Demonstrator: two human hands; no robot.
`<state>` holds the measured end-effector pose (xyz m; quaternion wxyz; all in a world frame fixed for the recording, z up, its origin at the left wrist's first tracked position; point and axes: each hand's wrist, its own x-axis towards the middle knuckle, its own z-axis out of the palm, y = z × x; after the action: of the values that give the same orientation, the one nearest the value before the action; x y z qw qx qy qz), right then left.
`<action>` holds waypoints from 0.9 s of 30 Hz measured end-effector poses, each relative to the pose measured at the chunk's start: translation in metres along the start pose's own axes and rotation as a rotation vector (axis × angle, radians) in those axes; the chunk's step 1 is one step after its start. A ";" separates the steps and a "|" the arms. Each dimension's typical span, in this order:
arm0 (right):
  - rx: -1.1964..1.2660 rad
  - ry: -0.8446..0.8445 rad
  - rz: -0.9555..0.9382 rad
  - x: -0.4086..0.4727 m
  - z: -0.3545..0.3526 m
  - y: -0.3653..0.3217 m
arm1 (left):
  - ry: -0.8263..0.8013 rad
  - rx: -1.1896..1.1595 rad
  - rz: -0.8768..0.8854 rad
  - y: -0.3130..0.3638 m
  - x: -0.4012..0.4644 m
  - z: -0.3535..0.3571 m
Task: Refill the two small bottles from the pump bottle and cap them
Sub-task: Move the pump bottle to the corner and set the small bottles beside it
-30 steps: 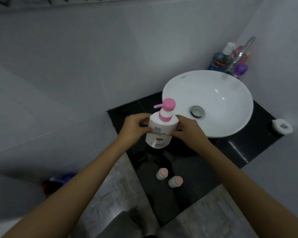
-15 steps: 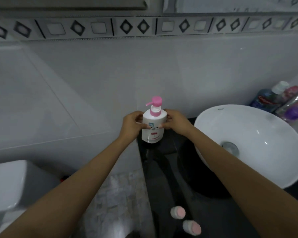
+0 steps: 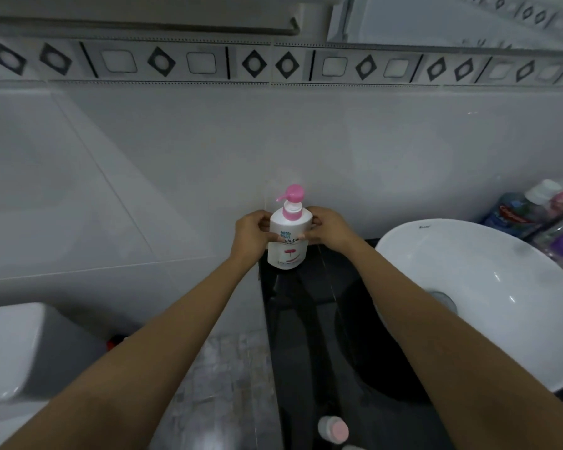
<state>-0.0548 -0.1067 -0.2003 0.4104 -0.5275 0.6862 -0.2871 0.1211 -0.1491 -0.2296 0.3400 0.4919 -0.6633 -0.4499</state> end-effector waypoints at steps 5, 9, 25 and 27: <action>-0.015 0.035 -0.003 0.003 0.001 0.001 | 0.031 -0.018 -0.008 -0.001 0.003 0.003; -0.029 0.061 -0.018 0.002 0.002 0.000 | 0.033 -0.002 0.002 -0.002 0.005 0.003; -0.071 0.129 -0.034 0.005 0.007 0.001 | 0.027 0.028 0.067 -0.002 0.005 0.004; -0.074 0.140 -0.023 0.003 0.009 0.002 | 0.025 0.046 0.077 -0.004 0.003 0.005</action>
<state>-0.0482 -0.1092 -0.2069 0.3383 -0.5286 0.7174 -0.3024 0.1170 -0.1513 -0.2355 0.3540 0.4793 -0.6875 -0.4151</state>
